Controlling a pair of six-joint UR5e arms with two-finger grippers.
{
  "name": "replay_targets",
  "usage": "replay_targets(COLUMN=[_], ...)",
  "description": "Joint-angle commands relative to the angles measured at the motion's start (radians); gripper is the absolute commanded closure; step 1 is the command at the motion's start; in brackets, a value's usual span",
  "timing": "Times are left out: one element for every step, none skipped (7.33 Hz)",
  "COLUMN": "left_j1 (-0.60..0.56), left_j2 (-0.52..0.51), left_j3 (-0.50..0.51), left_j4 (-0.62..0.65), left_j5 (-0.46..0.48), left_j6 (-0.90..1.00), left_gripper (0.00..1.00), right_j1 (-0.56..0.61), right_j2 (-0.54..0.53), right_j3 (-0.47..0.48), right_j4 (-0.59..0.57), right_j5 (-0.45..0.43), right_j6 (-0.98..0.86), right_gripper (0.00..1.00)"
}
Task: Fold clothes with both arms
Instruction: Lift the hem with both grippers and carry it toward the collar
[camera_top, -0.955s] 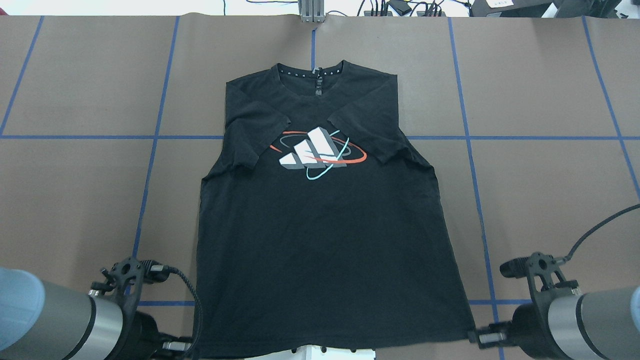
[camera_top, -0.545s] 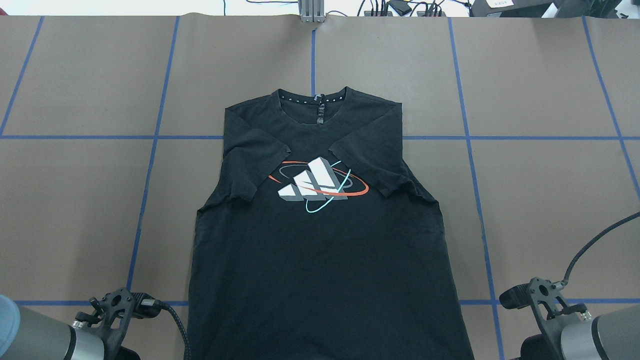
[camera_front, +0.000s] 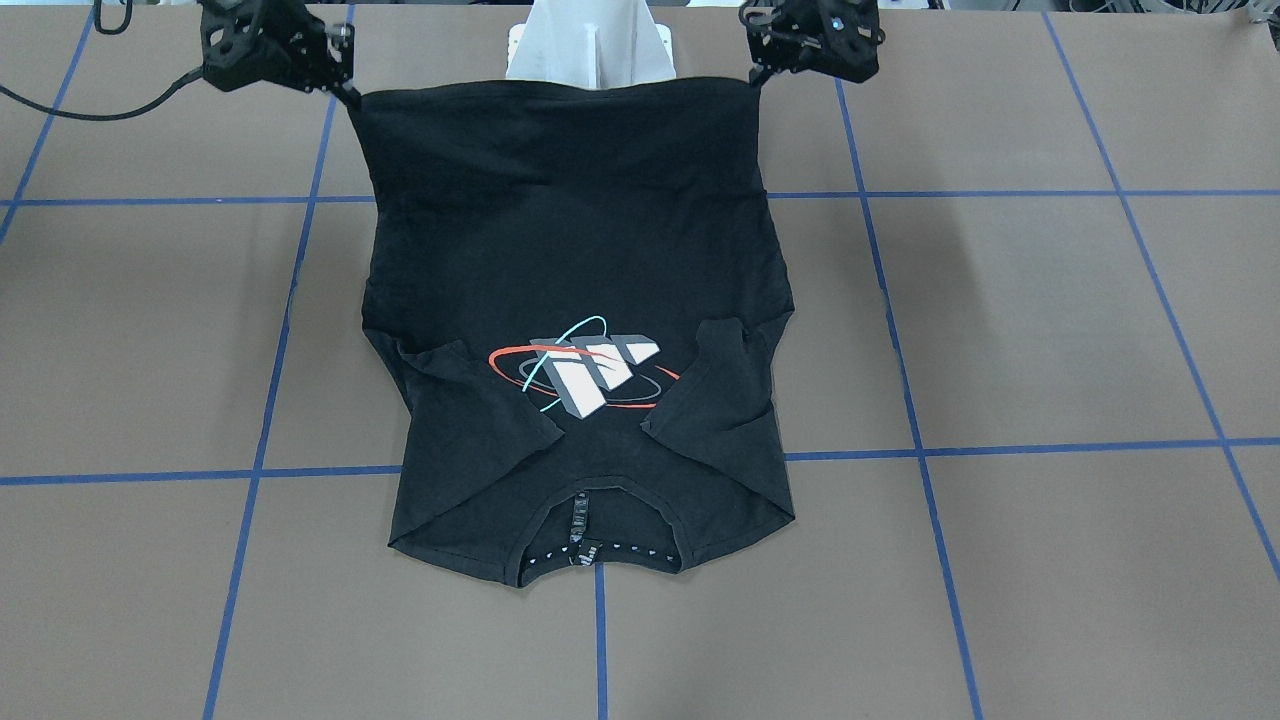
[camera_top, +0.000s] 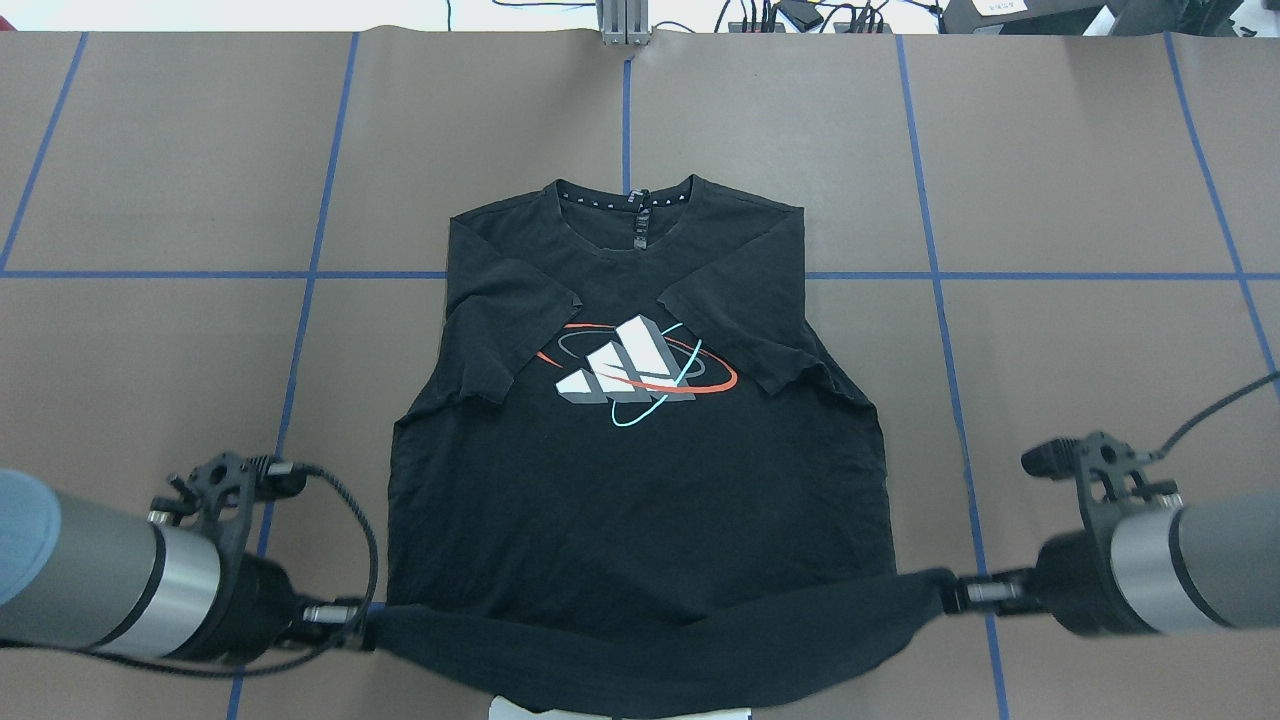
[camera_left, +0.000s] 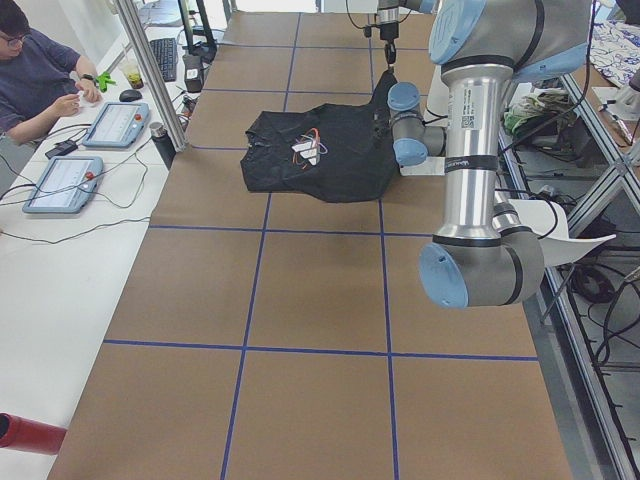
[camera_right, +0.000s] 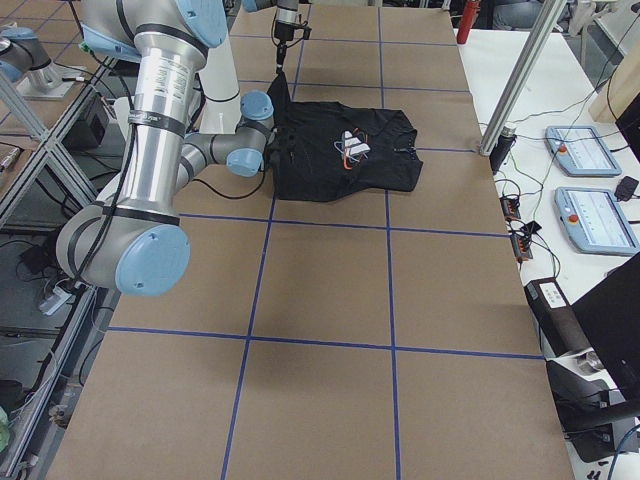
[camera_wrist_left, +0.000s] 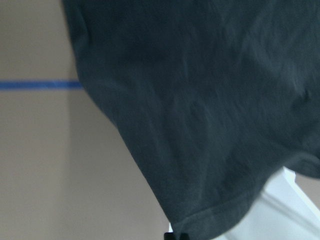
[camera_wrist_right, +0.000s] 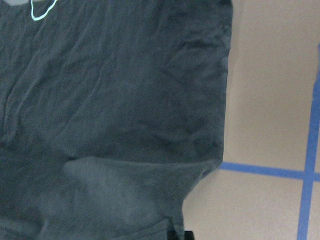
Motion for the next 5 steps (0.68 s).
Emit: replay_targets(left_j1=[-0.115,-0.174,-0.231,-0.285,-0.339], left_j2=[-0.1,-0.12,-0.132,-0.138,-0.157], left_j3=[0.097,0.097,0.099,0.1,0.115], left_j4=[0.001,0.001,0.001,0.001,0.002], left_j5=[0.057,0.057,0.057,0.057,0.057], left_j6=[0.001,0.001,0.001,0.001,0.003], left_gripper=[1.0,1.0,1.0,1.0,1.0], right_j1=[0.139,0.176,0.21,0.242,0.276], right_j2=[0.164,0.2,0.214,0.234,0.264], right_j3=[-0.138,-0.172,-0.172,-0.172,-0.173], right_j4=[-0.085,-0.085,-0.085,-0.085,-0.087], right_j5=[-0.027,-0.03,-0.03,-0.029,-0.027], right_j6=[-0.003,-0.003,-0.005,-0.008,-0.008], right_gripper=[1.0,1.0,1.0,1.0,1.0])
